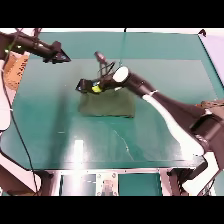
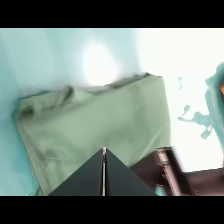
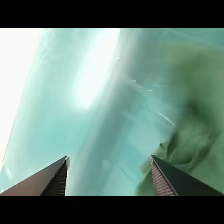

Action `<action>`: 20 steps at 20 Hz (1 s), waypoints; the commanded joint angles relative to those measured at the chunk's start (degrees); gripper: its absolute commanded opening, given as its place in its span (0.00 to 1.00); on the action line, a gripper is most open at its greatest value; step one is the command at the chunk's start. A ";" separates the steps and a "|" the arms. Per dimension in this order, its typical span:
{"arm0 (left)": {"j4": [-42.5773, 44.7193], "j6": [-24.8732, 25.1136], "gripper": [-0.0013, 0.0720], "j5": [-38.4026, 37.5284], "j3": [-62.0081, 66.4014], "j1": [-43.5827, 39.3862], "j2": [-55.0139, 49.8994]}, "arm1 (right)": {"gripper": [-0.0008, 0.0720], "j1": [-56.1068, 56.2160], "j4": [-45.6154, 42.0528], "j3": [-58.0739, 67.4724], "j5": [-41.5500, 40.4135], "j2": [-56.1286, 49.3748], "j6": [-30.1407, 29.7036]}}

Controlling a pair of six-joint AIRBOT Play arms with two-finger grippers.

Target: Fold the shirts.

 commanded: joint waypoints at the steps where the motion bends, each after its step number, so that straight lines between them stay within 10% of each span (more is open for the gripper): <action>1: 0.87 0.72 0.05 -0.79 0.07 3.23 0.24 | 0.79 0.83 1.70 0.09 -4.74 -3.72 0.35; 10: 10.49 0.22 0.05 0.87 0.07 3.56 0.24 | 0.78 -31.82 -16.57 -6.10 28.61 8.35 6.51; 20: 21.59 -4.31 0.05 2.23 0.07 3.56 0.24 | 0.85 -28.94 7.04 -27.71 16.65 5.51 -10.67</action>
